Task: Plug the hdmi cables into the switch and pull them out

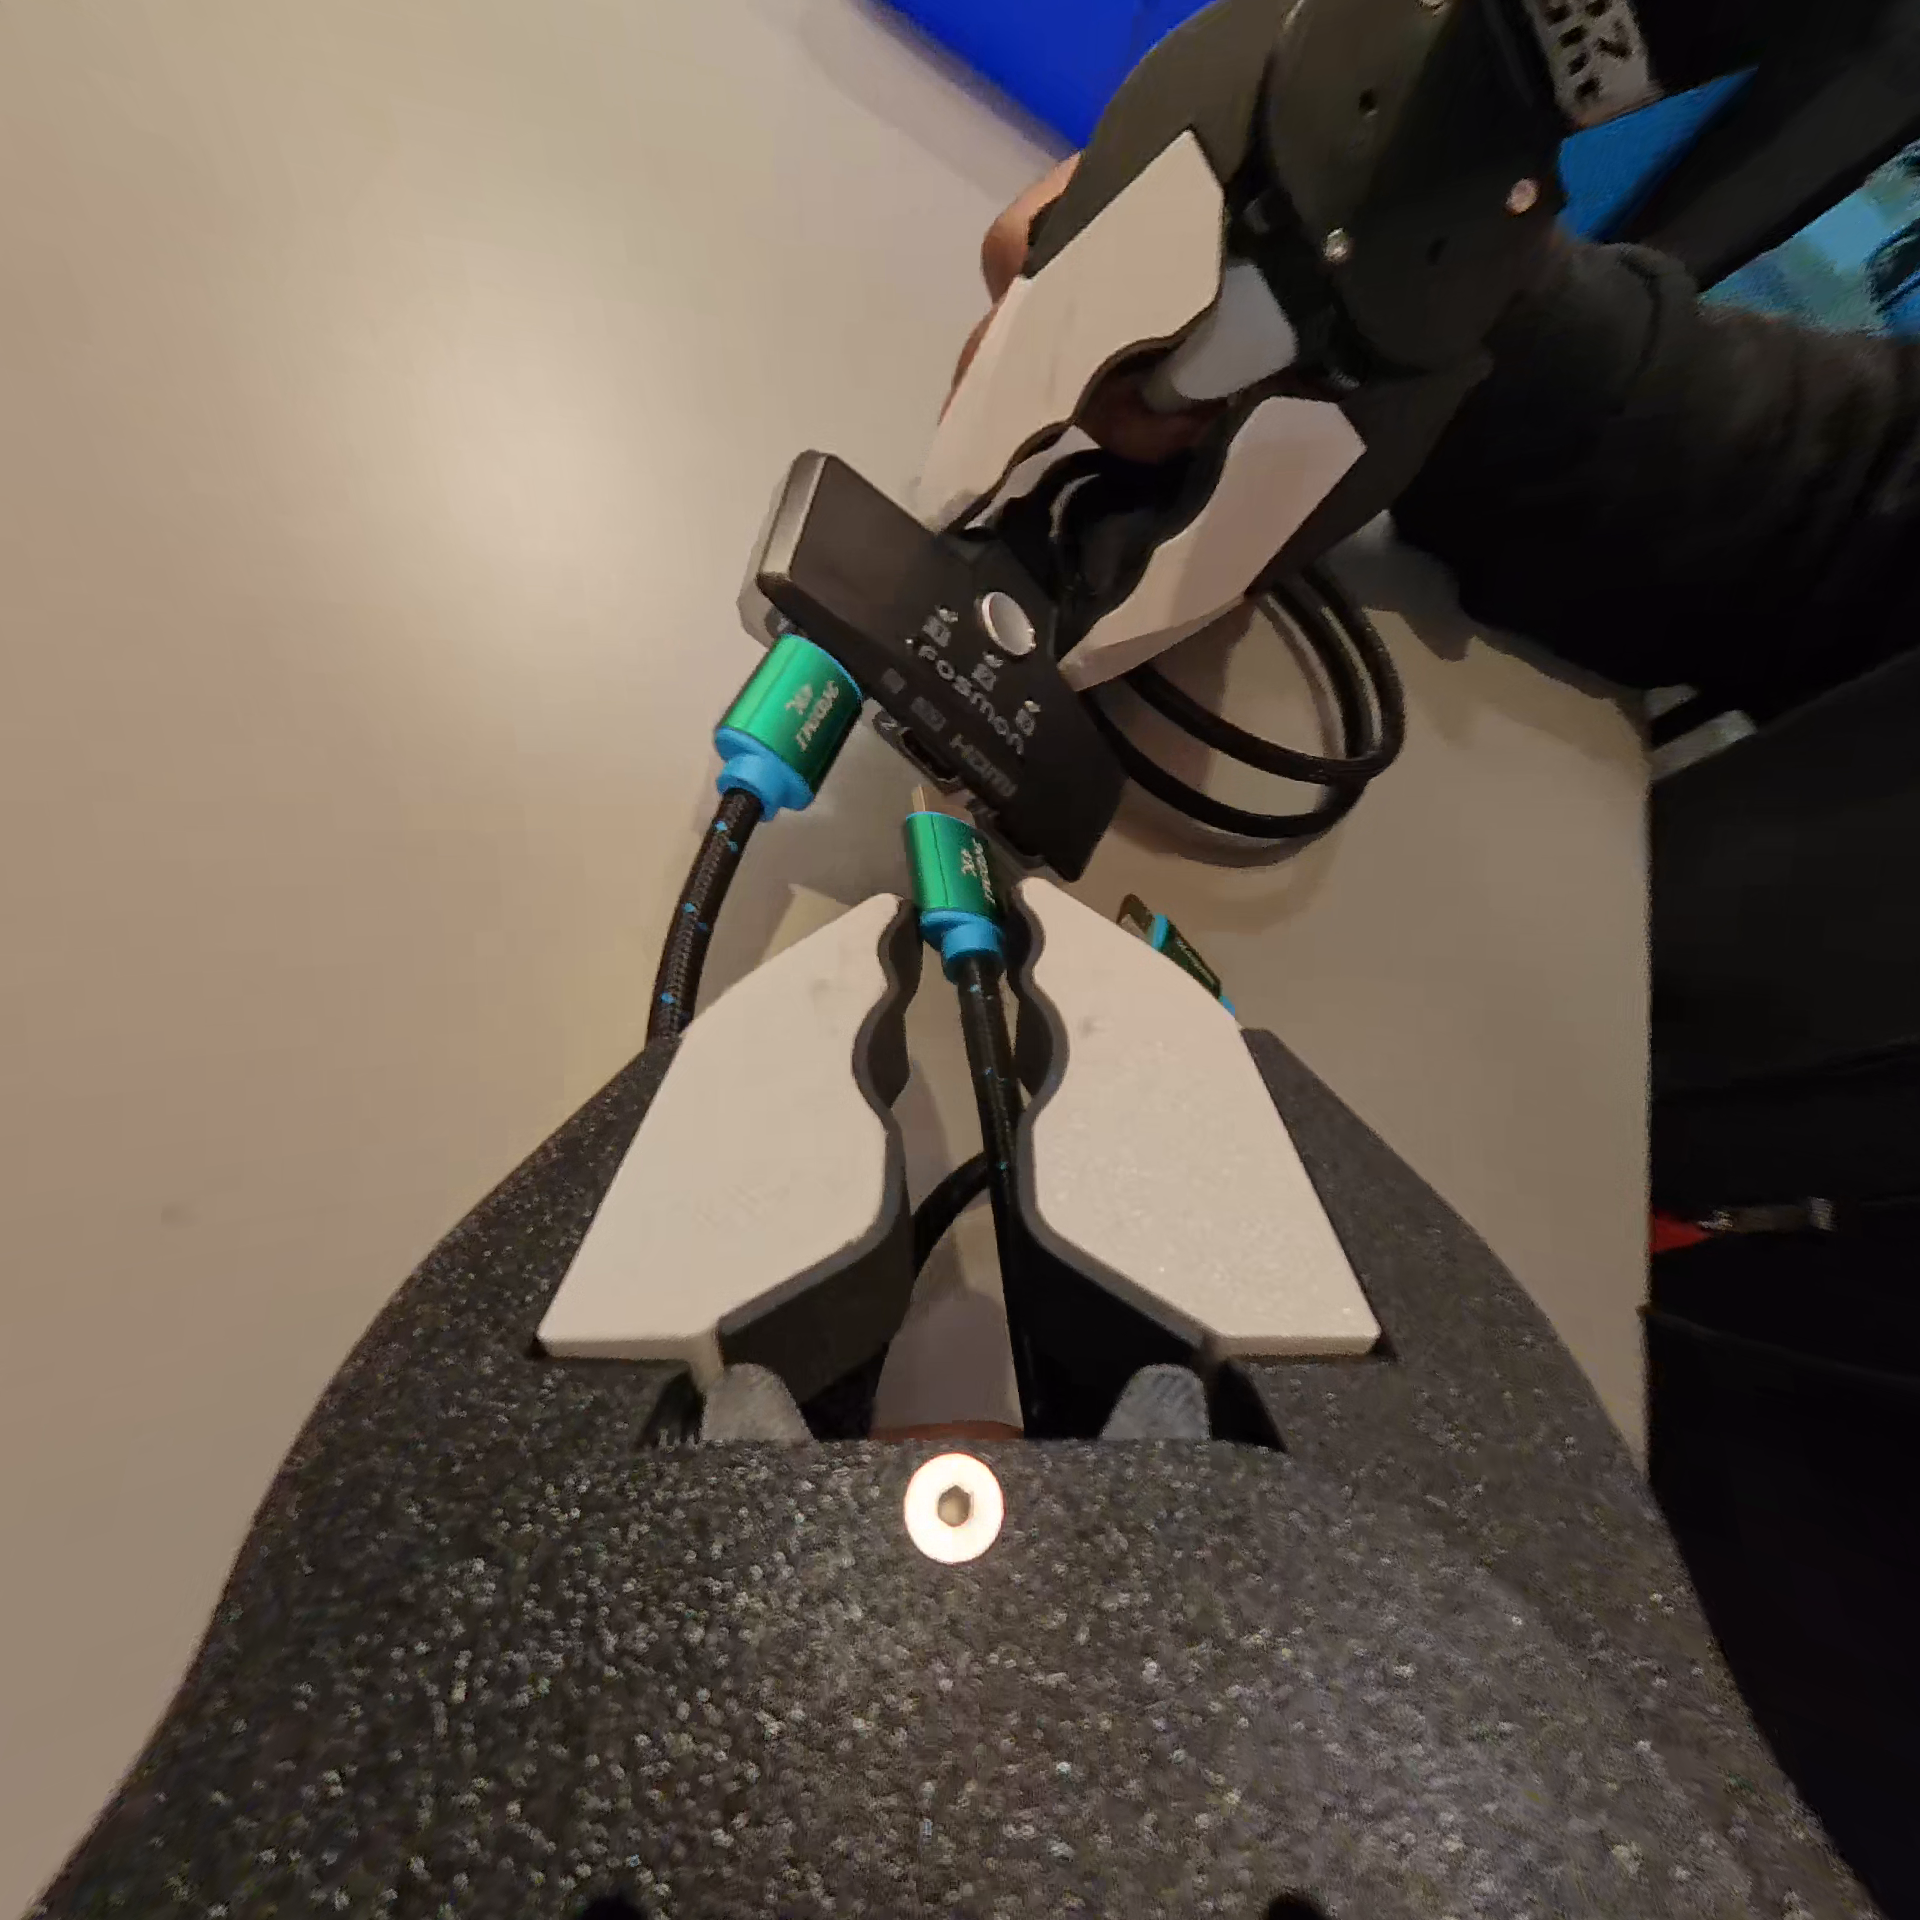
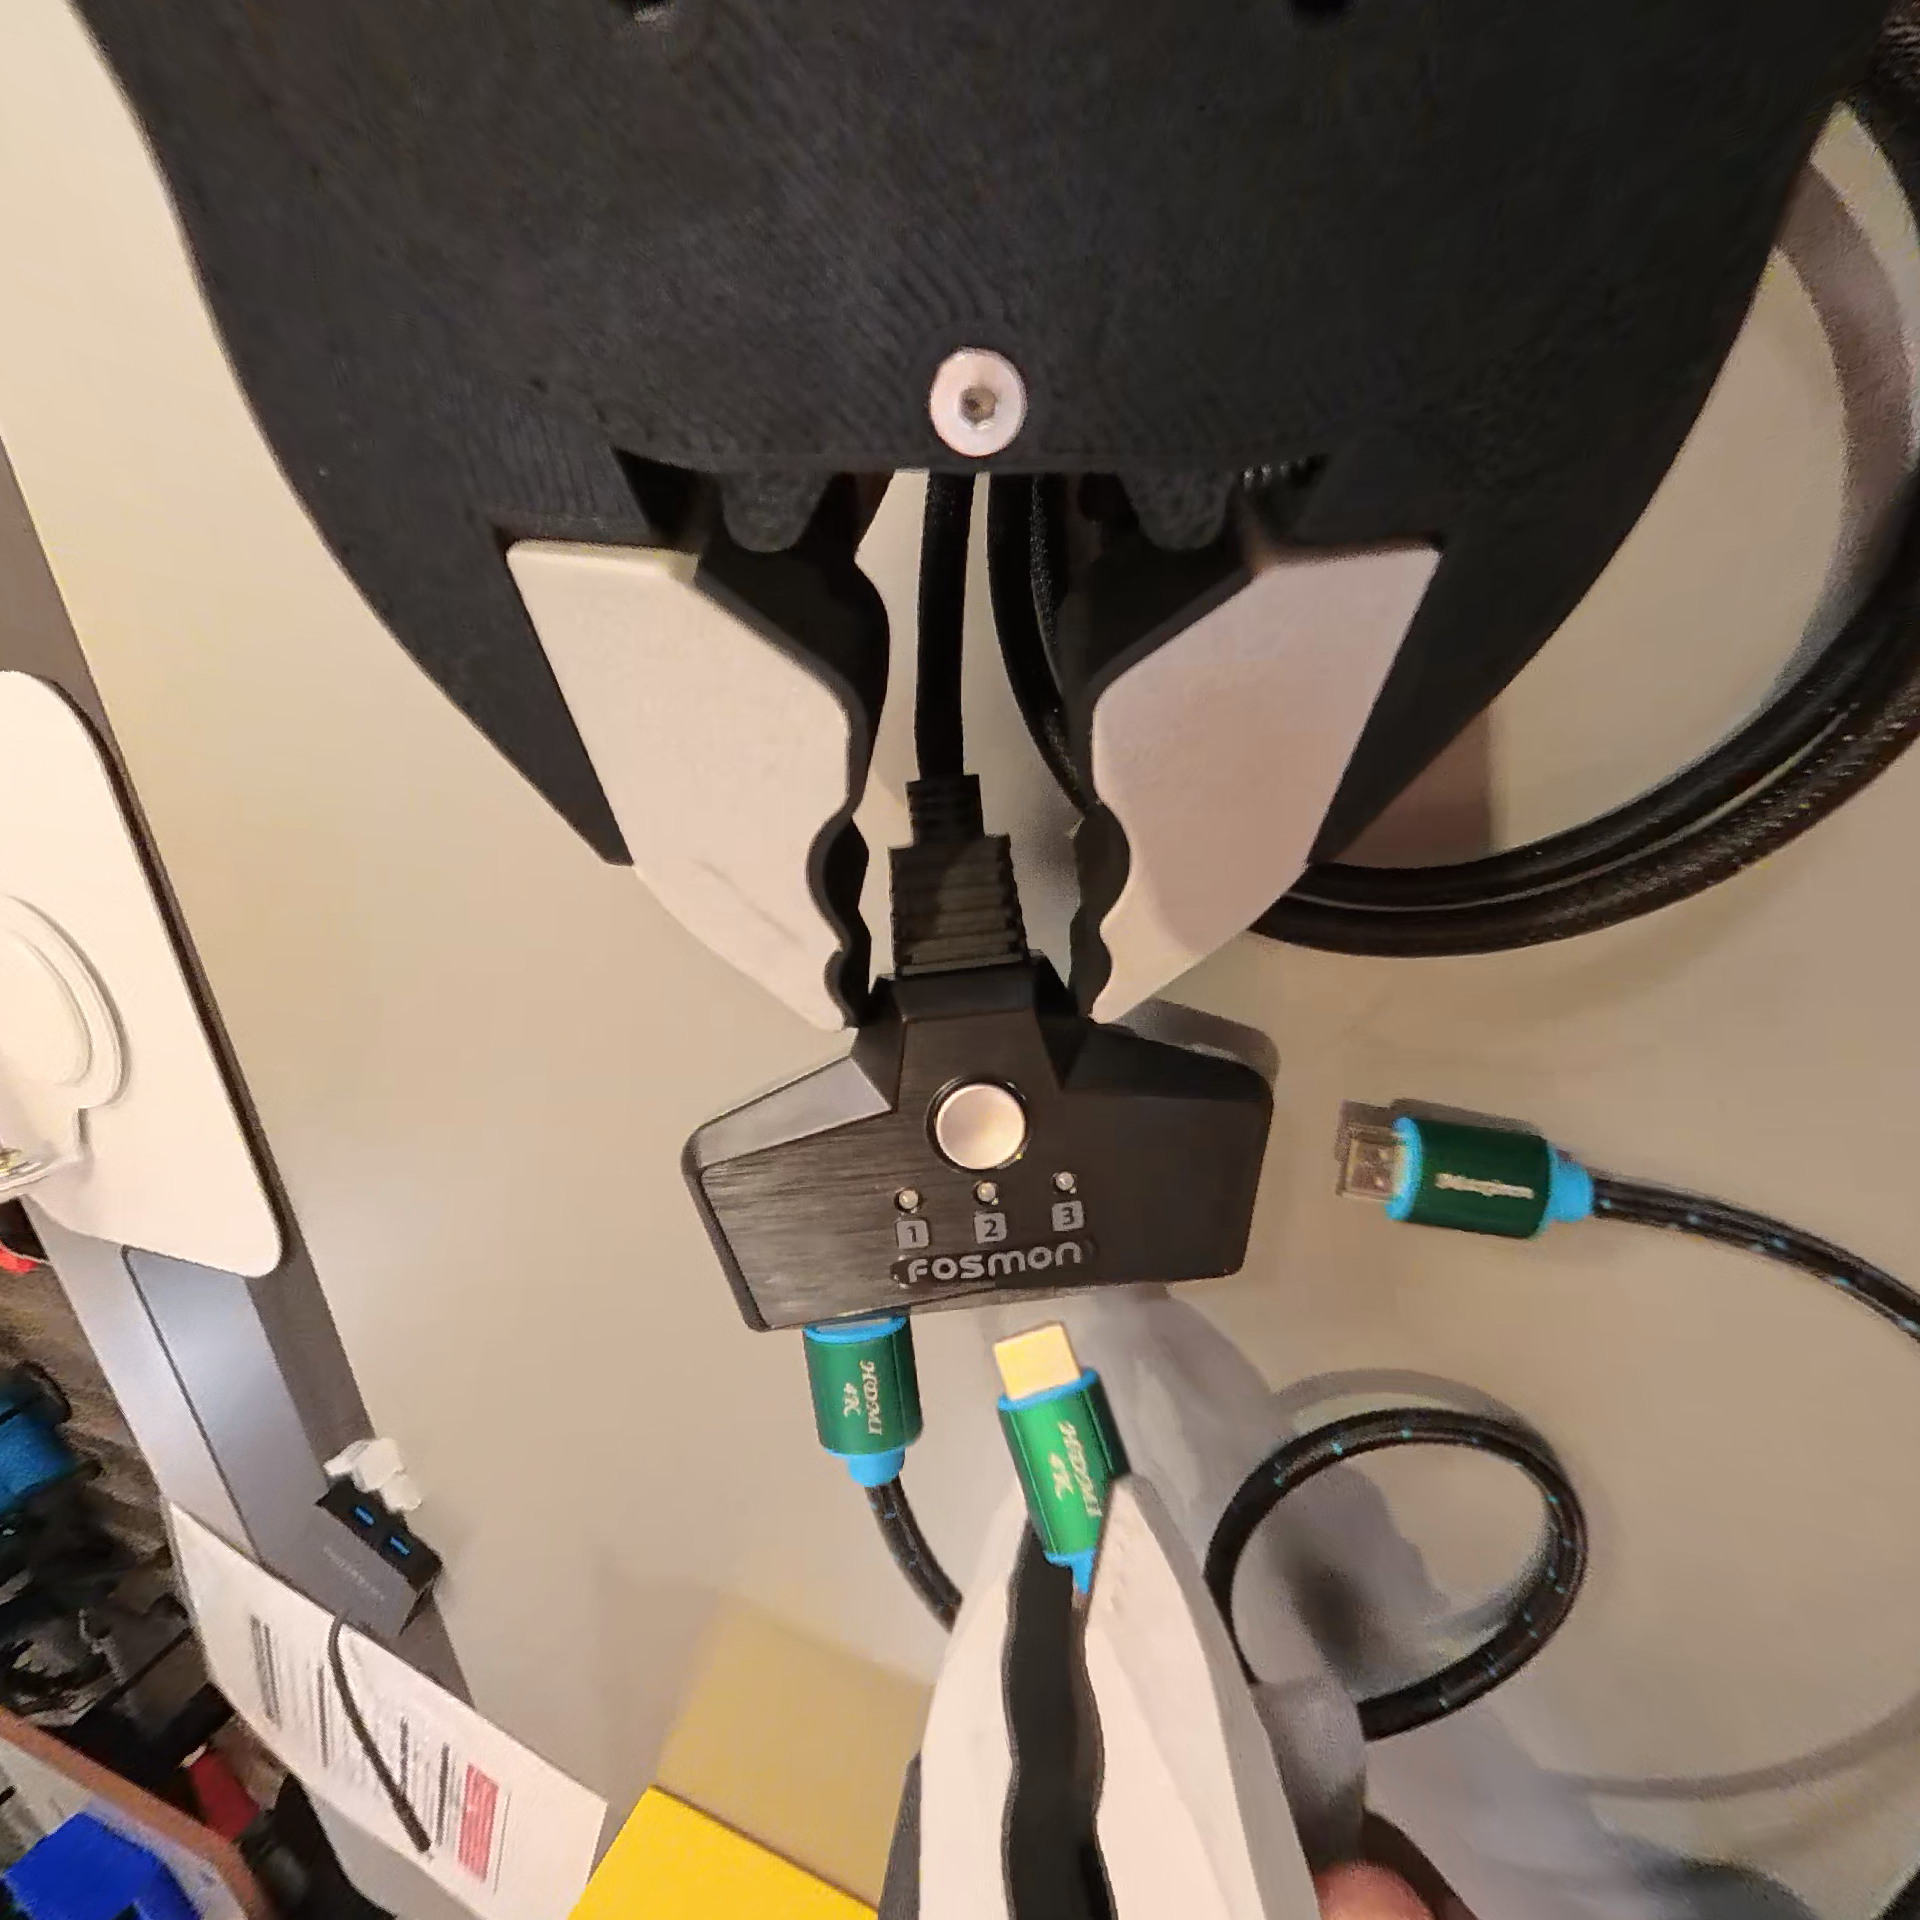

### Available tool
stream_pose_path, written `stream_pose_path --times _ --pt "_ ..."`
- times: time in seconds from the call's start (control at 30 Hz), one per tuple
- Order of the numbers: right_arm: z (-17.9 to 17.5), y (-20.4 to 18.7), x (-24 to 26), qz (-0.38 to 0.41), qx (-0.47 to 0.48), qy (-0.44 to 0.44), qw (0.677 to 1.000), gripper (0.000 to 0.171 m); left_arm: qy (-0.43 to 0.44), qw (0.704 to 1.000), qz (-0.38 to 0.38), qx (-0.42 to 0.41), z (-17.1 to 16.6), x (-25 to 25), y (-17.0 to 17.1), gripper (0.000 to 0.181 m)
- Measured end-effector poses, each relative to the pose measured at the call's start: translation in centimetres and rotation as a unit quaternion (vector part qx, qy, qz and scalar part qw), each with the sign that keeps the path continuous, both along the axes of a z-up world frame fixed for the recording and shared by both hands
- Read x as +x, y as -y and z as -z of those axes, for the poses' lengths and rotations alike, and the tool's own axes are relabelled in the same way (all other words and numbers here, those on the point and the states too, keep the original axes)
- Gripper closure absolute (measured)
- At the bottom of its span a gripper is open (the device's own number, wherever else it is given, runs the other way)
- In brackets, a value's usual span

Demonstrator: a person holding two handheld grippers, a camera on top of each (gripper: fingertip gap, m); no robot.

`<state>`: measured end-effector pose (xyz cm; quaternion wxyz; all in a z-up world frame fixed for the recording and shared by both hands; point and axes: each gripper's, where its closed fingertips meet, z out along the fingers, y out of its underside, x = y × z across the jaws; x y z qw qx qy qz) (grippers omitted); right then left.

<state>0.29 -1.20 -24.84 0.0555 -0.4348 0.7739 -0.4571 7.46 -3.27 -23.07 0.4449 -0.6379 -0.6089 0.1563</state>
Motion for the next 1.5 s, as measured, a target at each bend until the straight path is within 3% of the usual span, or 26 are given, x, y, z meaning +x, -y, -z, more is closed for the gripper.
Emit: stream_pose_path --times 0.2,0.83,1.03,1.17,1.5 --pt "-0.2 -0.1 0.5 -0.011 -0.01 0.002 1.0 0.134 -0.031 0.999 -0.011 0.02 -0.9 -0.6 0.1 0.165" --pt "0.2 -0.3 0.5 -0.029 -0.005 0.001 1.0 0.134 -0.04 0.995 0.046 -0.077 1.0 -0.6 0.0 0.165" --pt "1.1 -0.4 1.0 -0.036 0.016 -0.011 0.999 0.135 -0.007 0.982 0.041 -0.183 2.8 -0.9 0.8 0.164" --pt "1.2 -0.4 0.8 -0.028 0.025 -0.009 0.999 0.135 0.009 0.942 0.077 -0.327 4.7 -1.0 1.1 0.157" --pt "2.1 -0.7 0.0 -0.016 0.061 -0.011 0.998 0.135 0.001 0.94 0.103 -0.326 4.4 -0.2 1.0 0.153"
